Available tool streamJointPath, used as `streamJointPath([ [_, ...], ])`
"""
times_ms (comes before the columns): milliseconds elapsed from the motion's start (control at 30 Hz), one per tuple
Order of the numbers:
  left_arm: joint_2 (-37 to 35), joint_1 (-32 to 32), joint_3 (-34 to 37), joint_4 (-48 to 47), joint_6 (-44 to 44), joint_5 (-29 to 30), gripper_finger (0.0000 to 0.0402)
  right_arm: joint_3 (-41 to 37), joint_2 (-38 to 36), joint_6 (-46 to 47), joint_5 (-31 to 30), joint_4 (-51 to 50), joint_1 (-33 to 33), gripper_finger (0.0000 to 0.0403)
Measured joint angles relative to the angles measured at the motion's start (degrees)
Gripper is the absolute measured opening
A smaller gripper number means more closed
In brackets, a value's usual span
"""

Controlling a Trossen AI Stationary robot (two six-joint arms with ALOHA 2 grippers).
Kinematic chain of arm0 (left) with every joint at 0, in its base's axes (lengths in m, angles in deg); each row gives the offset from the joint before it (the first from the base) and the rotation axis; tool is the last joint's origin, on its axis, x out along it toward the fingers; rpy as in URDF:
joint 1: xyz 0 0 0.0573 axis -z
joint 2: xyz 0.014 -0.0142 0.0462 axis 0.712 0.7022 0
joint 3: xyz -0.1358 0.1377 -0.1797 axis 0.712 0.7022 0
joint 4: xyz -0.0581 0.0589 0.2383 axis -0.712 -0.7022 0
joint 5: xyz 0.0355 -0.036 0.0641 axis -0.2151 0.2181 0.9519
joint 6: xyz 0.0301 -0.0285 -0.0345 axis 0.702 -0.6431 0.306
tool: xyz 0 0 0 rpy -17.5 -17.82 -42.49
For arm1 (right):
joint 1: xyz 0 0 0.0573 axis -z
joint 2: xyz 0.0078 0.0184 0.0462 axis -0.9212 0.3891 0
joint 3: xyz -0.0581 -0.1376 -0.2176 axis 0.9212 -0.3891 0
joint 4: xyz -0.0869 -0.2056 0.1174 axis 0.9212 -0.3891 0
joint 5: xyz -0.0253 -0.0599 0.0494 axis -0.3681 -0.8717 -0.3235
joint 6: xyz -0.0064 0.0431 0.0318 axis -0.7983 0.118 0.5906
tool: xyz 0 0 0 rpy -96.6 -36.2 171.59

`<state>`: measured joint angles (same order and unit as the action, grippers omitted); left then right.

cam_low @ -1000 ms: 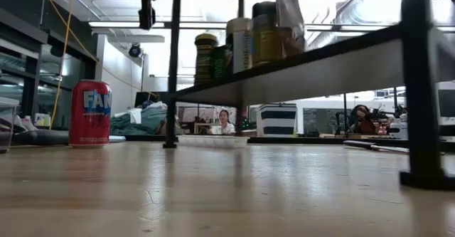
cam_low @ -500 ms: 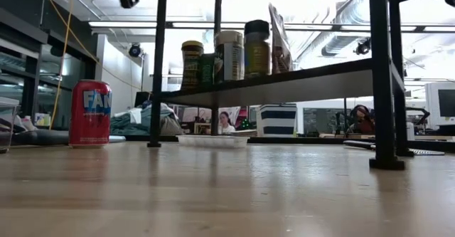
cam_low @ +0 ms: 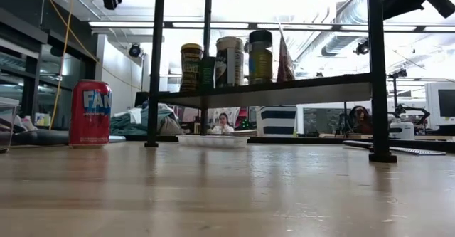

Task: Shelf spices
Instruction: Move the shelf on the top middle of the table

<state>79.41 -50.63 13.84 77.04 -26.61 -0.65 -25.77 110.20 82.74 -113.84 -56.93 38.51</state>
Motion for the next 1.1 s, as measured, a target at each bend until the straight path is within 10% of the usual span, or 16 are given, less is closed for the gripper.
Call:
streamJointPath([
  [533, 0.22, 0.0, -0.01, -1.9, 0.19, 3.93, 0.0, 0.02, -1.46, -2.88, -8.9, 2.83, 15.41, 0.0],
  [867, 0.22, 0.0, -0.01, -1.86, 0.72, 3.17, 0.0, 0.9, -9.25, -26.28, 16.58, 16.15, 7.61, 0.0],
  [1100, 0.24, 0.0, -0.01, -1.75, 2.38, 4.25, 0.0, -8.15, -21.32, -20.51, 6.82, 24.65, 6.74, 0.0],
])
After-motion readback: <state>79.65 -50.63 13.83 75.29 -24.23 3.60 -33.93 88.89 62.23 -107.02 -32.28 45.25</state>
